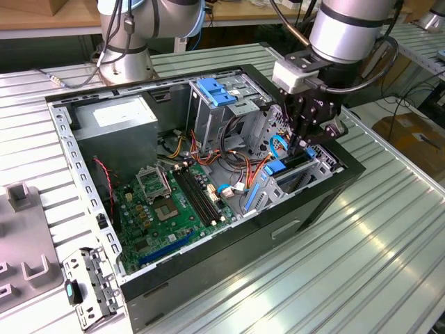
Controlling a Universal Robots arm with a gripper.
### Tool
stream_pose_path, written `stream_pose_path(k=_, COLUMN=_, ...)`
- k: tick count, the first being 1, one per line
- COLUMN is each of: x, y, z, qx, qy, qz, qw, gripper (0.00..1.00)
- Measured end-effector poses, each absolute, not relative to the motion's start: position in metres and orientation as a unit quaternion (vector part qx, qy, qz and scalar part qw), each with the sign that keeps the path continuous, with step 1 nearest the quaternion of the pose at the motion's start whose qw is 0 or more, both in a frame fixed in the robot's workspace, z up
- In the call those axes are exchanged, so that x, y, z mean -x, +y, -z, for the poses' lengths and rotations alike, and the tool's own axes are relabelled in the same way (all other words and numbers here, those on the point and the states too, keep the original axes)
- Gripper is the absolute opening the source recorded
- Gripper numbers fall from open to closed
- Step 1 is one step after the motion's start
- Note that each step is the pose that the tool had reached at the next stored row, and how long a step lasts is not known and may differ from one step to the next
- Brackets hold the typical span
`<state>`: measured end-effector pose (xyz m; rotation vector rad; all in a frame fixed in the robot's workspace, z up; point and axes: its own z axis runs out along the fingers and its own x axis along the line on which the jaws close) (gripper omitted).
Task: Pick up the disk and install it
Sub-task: 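Insert the second disk wire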
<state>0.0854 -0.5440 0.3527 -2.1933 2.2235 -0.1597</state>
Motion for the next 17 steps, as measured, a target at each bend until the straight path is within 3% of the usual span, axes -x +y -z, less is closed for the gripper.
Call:
stream_pose_path(k=11, x=-0.087, y=-0.548, z=-0.348, qx=0.701, qy=0.711, qz=0.046, qw=0.012, gripper=0.16)
stream_pose_path(k=15, x=-0.087, y=-0.551, z=-0.34, qx=0.701, qy=0.712, qz=0.032, qw=0.027, gripper=0.17)
stream_pose_path(k=16, x=-0.087, y=-0.551, z=-0.348, qx=0.701, qy=0.712, qz=0.032, qw=0.027, gripper=0.24)
stream_pose_path(k=17, x=-0.087, y=-0.551, z=-0.353, qx=0.701, qy=0.712, qz=0.033, qw=0.027, gripper=0.24)
